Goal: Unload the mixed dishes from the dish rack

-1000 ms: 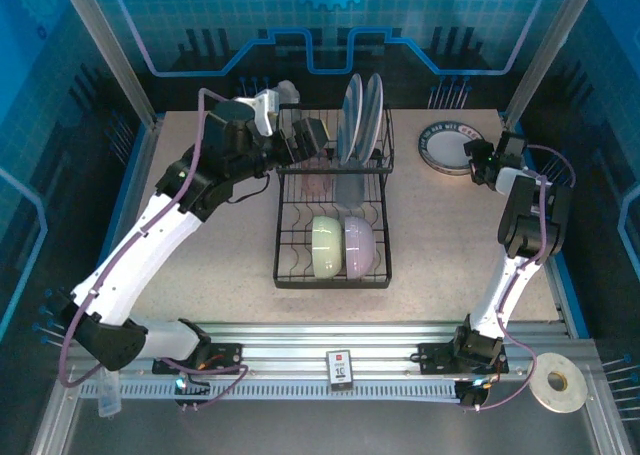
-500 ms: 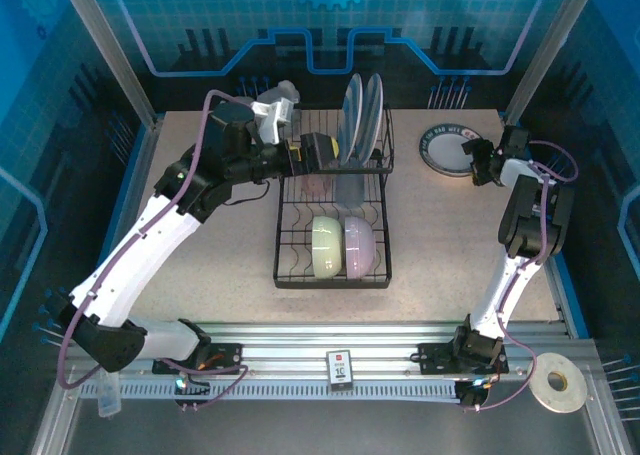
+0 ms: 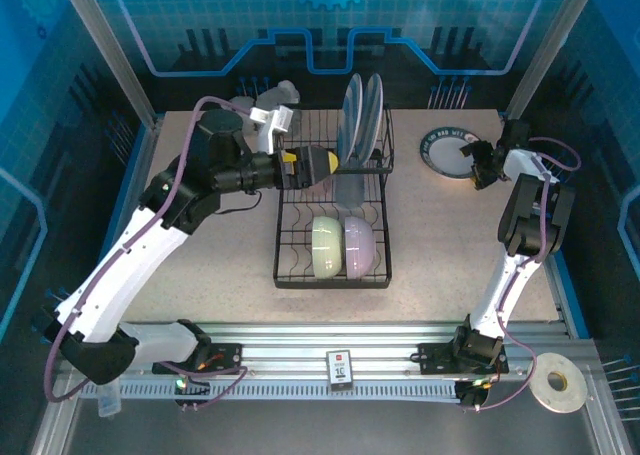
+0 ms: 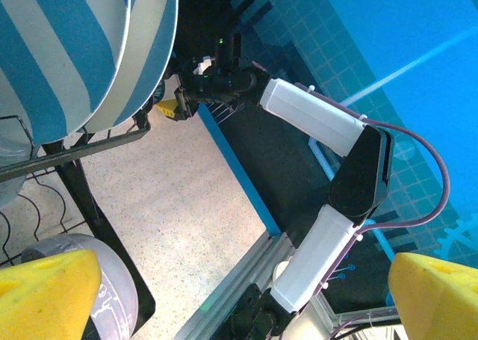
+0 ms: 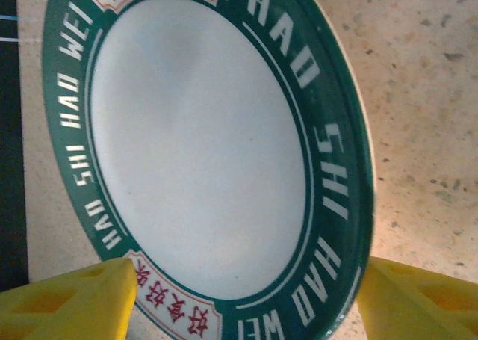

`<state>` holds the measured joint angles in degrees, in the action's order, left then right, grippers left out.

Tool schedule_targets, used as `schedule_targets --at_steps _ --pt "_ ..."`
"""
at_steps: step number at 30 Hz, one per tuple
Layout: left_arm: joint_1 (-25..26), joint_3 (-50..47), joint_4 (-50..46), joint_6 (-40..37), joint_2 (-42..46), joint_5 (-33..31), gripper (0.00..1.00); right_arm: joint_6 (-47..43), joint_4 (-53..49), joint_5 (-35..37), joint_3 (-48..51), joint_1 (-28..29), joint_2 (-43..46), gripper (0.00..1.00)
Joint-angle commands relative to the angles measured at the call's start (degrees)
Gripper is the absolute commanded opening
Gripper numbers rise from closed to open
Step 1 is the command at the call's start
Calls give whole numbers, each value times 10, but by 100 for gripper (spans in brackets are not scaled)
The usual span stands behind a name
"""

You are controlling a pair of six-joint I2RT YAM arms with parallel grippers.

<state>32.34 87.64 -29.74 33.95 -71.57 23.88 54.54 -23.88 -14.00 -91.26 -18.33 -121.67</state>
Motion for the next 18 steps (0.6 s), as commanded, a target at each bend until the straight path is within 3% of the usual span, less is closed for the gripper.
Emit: schedule_targets --at_steps 1,8,18 --pt "3 -17 -7 -13 19 6 99 -19 -72 8 -41 7 -24 78" --pt "4 -24 -15 -17 23 -14 99 -31 -113 21 -77 11 -28 80" --pt "28 38 -51 -62 -37 -60 99 -43 -73 -17 -33 14 76 87"
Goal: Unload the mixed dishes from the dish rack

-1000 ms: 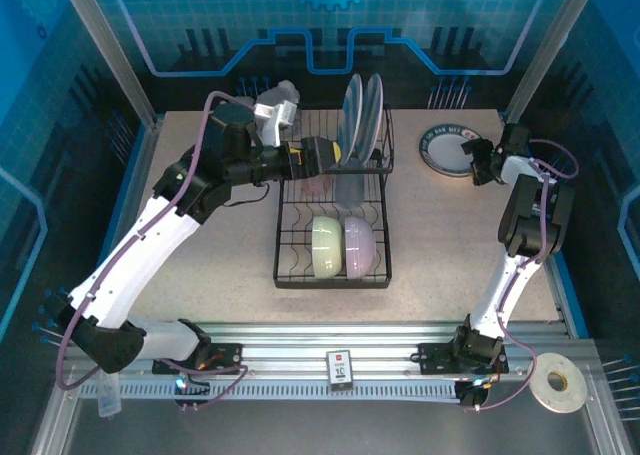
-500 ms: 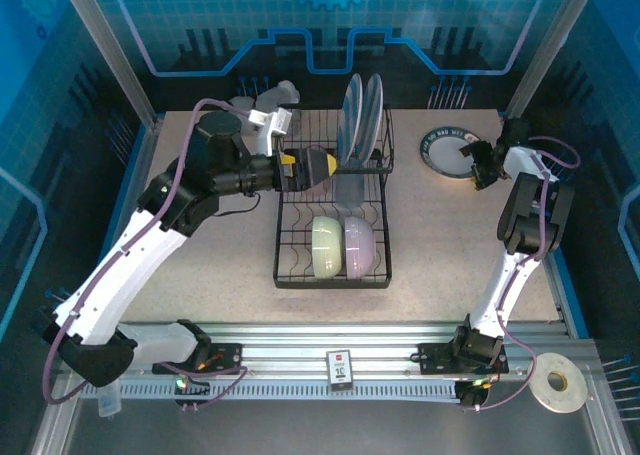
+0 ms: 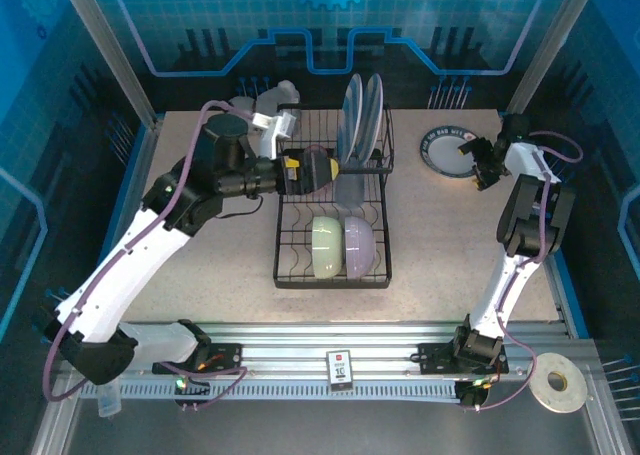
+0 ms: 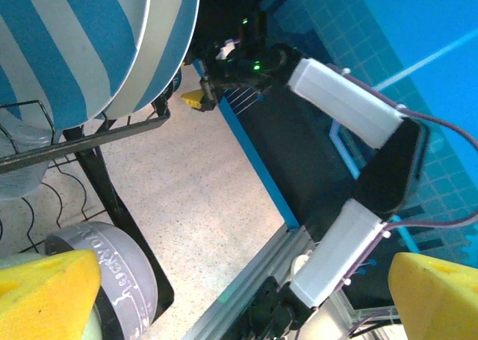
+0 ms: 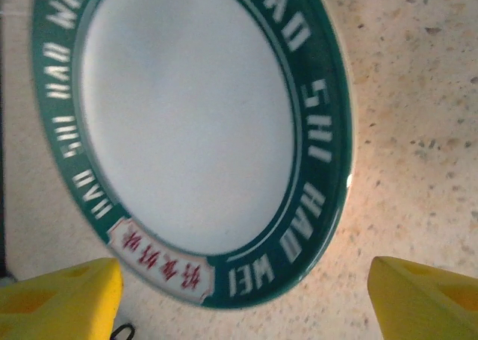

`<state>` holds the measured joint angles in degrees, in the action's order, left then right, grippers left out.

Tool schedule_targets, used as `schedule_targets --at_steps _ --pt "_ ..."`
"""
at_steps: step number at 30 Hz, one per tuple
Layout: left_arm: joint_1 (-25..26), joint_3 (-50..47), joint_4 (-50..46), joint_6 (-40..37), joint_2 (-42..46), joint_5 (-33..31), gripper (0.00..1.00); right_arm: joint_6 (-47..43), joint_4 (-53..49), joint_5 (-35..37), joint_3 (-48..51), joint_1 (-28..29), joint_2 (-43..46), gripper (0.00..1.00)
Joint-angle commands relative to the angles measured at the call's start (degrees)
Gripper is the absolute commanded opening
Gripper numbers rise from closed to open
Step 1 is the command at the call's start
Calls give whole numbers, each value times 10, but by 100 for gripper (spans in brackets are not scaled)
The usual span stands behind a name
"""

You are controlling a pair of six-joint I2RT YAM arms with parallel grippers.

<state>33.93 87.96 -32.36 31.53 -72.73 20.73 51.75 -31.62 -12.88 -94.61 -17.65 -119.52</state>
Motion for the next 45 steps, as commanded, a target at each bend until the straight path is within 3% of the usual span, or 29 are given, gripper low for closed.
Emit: schedule_targets --at_steps 1,13,26,30,45 --pt "15 43 -29 -46 -34 -39 99 -17 4 -33 4 7 62 87" --pt "52 161 -38 -148 -153 -180 97 -12 103 -92 160 27 265 100" --pt "56 254 -37 -189 -259 -259 74 -29 125 -28 281 105 552 100" --pt "57 274 -38 -189 -288 -275 67 -20 122 -70 270 105 578 100" --pt "56 323 -59 -180 -341 -333 35 -39 61 -109 203 127 646 100"
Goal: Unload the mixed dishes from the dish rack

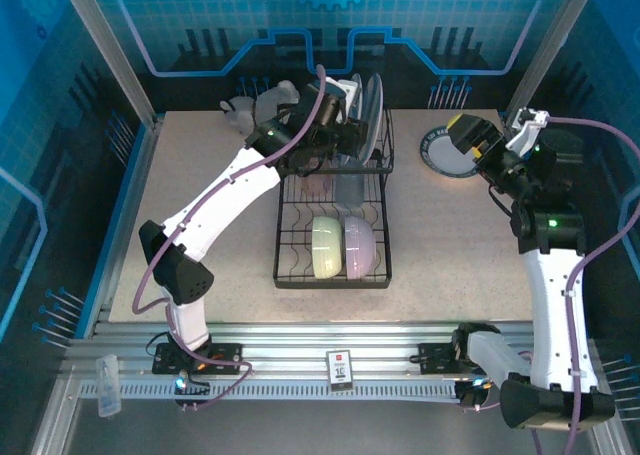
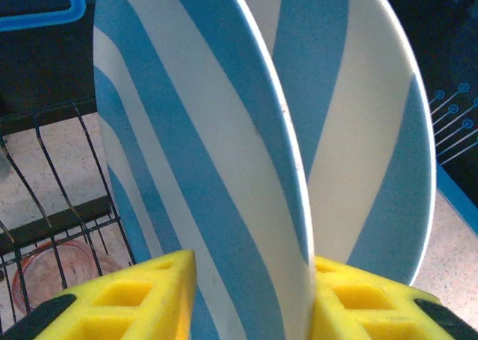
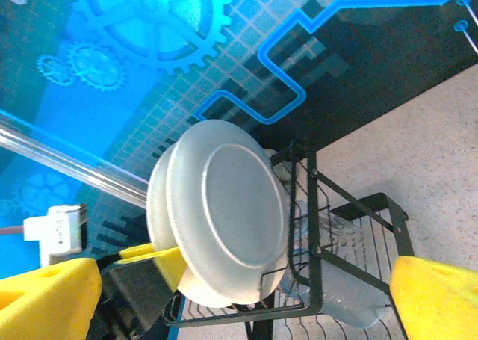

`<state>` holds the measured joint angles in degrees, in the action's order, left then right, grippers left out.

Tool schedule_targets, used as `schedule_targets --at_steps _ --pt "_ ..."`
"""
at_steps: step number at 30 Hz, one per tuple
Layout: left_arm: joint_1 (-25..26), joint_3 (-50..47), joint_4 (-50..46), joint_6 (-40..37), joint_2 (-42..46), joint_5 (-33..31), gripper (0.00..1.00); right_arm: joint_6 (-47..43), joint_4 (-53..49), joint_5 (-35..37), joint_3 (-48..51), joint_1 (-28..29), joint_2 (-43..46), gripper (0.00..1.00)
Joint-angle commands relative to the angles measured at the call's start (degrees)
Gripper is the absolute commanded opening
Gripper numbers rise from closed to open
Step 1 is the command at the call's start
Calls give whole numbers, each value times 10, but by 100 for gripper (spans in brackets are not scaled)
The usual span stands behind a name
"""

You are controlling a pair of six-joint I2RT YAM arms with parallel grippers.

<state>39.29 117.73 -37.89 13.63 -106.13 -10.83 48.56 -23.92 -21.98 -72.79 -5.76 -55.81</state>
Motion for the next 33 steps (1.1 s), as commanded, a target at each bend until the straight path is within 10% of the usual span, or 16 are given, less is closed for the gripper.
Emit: schedule_targets --at_steps 1,14,33 --pt "2 25 -4 -1 -8 -18 33 -4 -16 -19 -15 8 11 100" --pt "2 23 -7 -21 4 -11 0 10 -20 -23 9 8 50 100" --pt "2 -75 77 -37 163 -18 0 33 5 -48 -20 8 43 100"
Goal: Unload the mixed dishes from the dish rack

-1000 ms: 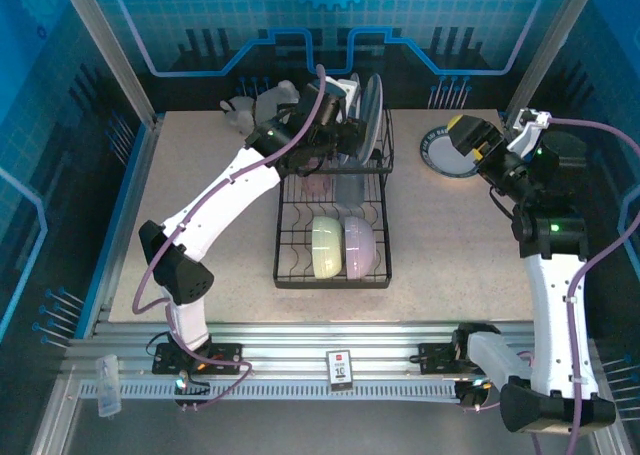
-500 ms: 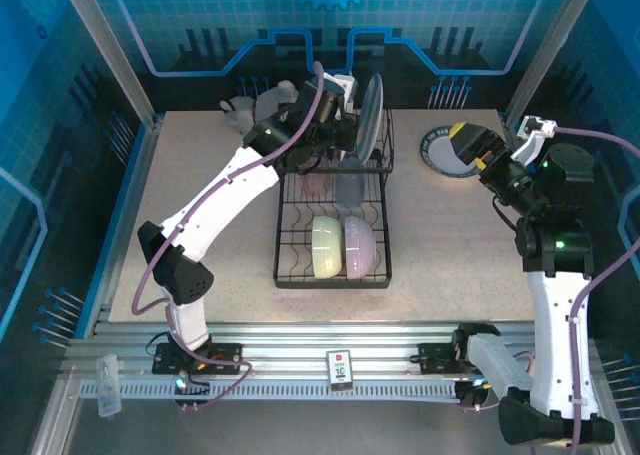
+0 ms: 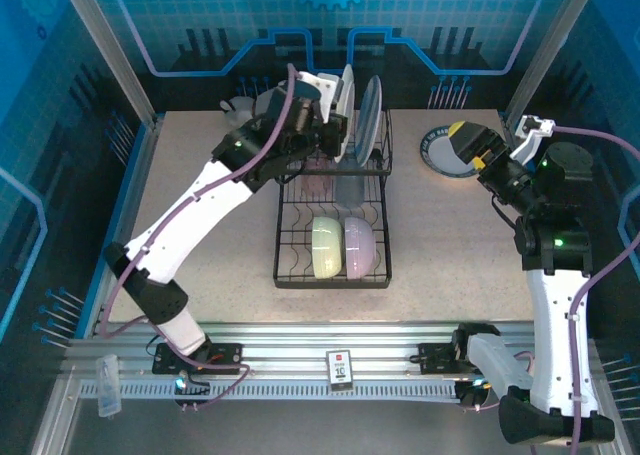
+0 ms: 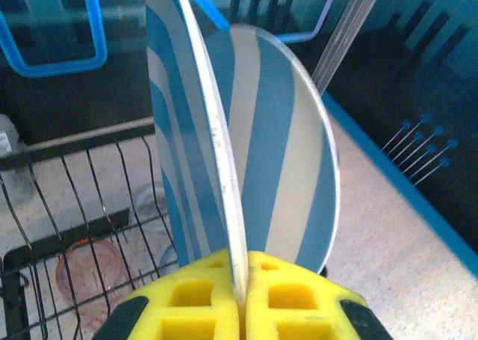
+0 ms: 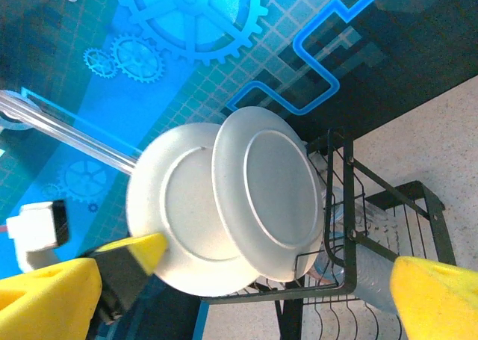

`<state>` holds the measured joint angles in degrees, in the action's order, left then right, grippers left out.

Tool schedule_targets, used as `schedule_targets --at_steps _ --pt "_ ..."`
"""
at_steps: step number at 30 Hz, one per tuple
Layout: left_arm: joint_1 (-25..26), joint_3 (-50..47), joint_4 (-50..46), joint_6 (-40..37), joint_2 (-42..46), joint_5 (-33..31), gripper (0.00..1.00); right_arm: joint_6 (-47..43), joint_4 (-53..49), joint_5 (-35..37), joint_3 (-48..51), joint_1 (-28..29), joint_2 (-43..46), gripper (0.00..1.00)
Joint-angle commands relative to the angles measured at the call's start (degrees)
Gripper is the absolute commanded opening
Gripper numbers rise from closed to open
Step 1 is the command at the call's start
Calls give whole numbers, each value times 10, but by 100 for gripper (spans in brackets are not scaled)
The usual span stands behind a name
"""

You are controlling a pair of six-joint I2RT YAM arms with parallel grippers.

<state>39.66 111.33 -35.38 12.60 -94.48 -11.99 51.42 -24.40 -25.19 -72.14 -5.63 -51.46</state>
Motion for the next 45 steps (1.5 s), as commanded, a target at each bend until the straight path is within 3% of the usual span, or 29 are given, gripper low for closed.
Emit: schedule_targets --at_steps 1,13,21,25,32,37,45 --pt "-2 -16 57 -28 56 -8 0 5 10 -19 -30 6 -2 100" --pt "4 -143 156 -118 203 8 0 31 -98 -36 -135 21 -27 100" --pt "52 -252 193 -283 317 1 0 46 -154 -12 -159 93 -32 100" --pt "88 -274 162 -386 345 -15 0 46 -158 12 -174 145 -48 100" --pt "161 -340 148 -566 376 -129 0 46 -169 -5 -276 164 -123 100" --pt "218 -407 215 -702 386 -237 0 47 -165 31 -307 233 -155 100" --pt "241 -467 275 -800 399 -300 0 20 -205 69 -355 311 -209 100"
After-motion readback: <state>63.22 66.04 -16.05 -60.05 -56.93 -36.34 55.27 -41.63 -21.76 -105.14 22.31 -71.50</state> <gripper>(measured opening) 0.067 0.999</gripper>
